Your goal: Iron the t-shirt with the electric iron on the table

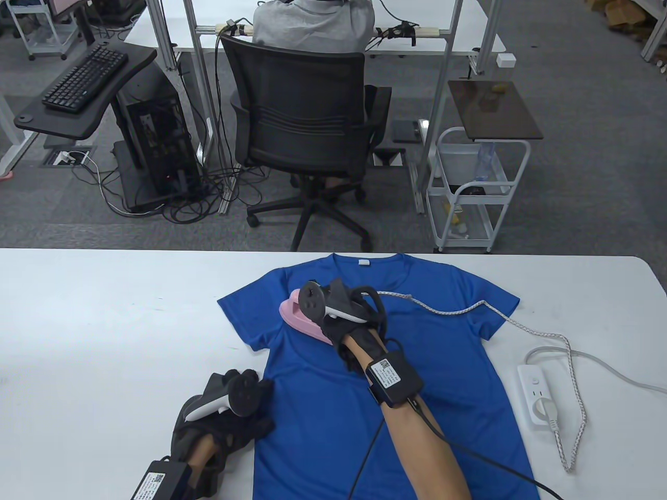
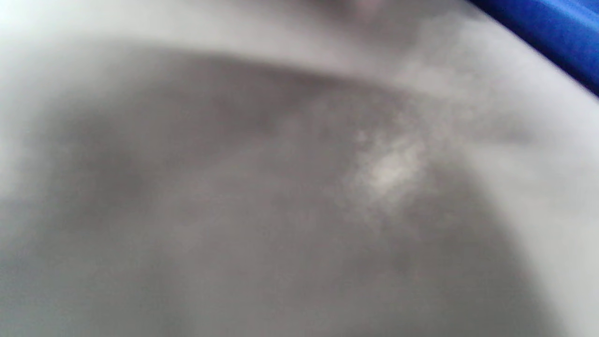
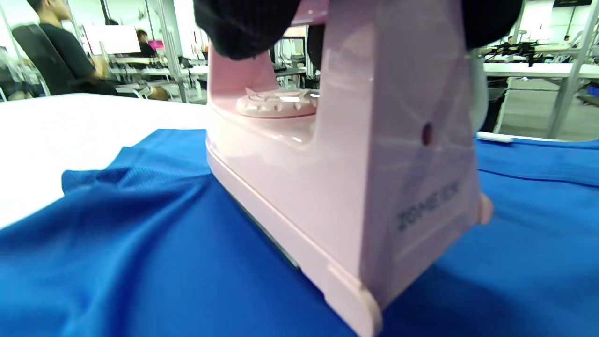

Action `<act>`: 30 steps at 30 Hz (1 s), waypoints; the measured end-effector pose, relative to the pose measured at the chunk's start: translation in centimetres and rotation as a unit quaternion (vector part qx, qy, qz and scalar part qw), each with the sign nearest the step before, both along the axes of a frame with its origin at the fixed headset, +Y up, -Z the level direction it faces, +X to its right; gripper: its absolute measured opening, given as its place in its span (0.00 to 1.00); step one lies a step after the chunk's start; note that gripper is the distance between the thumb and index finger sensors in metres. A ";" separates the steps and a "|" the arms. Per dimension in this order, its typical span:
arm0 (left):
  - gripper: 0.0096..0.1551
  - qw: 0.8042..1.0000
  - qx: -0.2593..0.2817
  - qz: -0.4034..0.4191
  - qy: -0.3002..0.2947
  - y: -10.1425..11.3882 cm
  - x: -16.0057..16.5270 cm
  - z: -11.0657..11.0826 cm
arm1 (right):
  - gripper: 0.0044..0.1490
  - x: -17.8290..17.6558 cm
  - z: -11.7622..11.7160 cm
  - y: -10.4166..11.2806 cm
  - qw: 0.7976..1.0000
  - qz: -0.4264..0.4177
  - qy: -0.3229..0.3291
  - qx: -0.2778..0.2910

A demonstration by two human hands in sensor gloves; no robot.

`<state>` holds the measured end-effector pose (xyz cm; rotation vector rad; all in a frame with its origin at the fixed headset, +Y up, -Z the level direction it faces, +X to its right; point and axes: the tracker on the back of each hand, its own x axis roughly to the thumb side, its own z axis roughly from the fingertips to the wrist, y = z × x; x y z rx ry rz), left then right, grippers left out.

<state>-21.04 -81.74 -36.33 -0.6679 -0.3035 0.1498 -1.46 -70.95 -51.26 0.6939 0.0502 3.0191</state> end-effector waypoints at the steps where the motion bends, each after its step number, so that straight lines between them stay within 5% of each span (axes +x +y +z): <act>1: 0.49 1.000 0.000 0.000 0.000 0.0 0.0 0.0 | 0.47 -0.3 -0.2 -0.2 1.000 -0.007 0.005 0.002; 6: 0.48 1.000 -0.001 0.000 -0.002 0.0 0.0 0.0 | 0.42 -1.4 -1.2 -1.5 0.999 -0.043 0.012 0.024; 20: 0.49 1.000 -0.001 0.000 -0.002 0.0 0.0 0.0 | 0.39 0.2 -6.8 -2.0 0.969 -0.028 -0.240 0.049; 30: 0.49 1.000 0.000 -0.002 -0.001 0.0 0.0 0.0 | 0.38 -0.8 -6.6 -2.0 0.983 -0.103 -0.150 -0.037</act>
